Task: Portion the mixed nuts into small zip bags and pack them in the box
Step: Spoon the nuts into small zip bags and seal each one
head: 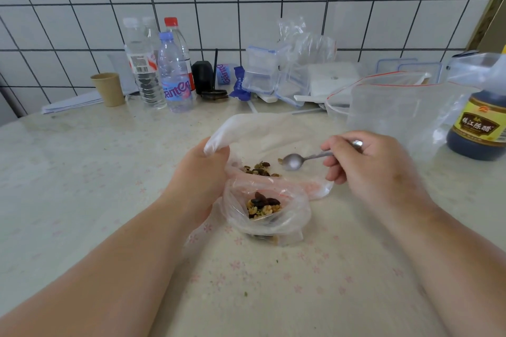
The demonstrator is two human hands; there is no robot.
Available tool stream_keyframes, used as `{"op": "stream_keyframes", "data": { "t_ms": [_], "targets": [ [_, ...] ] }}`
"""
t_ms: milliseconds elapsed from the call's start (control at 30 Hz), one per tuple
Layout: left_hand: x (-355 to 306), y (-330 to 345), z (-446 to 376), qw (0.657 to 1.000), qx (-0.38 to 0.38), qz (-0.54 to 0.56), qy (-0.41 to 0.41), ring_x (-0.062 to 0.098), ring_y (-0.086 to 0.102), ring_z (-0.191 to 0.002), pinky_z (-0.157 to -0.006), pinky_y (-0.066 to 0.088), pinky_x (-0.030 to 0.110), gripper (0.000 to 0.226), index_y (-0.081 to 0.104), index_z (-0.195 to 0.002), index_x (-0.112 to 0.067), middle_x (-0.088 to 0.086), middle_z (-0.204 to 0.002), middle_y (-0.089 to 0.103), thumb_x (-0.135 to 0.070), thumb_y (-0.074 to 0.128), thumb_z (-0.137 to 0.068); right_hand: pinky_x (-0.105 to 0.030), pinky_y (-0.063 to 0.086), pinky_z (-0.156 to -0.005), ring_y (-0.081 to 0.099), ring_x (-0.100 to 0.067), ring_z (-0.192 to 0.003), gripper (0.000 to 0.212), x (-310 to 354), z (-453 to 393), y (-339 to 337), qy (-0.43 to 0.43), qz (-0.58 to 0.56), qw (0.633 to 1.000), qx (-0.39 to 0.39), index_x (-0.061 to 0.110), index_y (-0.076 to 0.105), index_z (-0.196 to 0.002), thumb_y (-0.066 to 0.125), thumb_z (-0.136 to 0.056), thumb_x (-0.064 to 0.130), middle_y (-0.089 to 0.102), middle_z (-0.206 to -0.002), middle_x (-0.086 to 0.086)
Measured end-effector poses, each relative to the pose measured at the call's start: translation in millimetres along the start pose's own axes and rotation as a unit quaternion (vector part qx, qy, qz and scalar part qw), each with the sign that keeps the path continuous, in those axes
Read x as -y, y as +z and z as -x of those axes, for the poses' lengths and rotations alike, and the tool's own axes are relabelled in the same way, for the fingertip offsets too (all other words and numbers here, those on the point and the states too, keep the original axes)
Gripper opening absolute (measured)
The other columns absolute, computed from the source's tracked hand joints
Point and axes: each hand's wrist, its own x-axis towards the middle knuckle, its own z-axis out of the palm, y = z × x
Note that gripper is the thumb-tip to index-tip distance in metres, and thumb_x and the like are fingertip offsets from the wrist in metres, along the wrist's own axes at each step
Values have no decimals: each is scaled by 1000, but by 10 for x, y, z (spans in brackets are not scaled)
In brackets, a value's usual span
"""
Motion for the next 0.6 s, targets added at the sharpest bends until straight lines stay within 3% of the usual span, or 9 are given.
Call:
{"op": "stream_keyframes", "data": {
  "t_ms": [133, 233, 367, 600],
  "targets": [
    [16, -5, 5, 1000, -5, 1, -9, 33, 66, -95, -104, 49, 60, 26, 67, -111, -27, 11, -100, 69, -22, 43, -107, -18, 51, -45, 67, -13, -49, 23, 8, -7, 9, 68, -36, 997, -18, 14, 72, -75, 54, -88, 11, 71, -61, 1],
    [19, 5, 9, 999, -28, -7, -15, 36, 73, -104, -103, 54, 60, 29, 72, -103, -31, 12, -105, 77, -23, 44, -107, -23, 53, -45, 68, -17, -48, 23, -22, -22, 70, 98, -47, 994, -8, 12, 71, -74, 52, -86, 9, 70, -58, -1],
    [41, -11, -10, 1000, -25, -9, -11, 34, 74, -98, -102, 53, 62, 26, 74, -98, -29, 11, -99, 78, -22, 50, -103, -25, 51, -43, 68, -21, -47, 23, -72, -48, 167, 144, -86, 986, -5, 8, 69, -75, 50, -87, 6, 69, -55, -4],
    [67, -18, -20, 1000, -2, -16, 0, 32, 76, -99, -99, 56, 58, 26, 78, -89, -41, 7, -99, 81, -29, 55, -93, -23, 52, -46, 72, -23, -55, 22, -80, -20, 318, 196, -168, 966, 26, 2, 68, -85, 49, -93, 5, 71, -60, -8]
  ]
}}
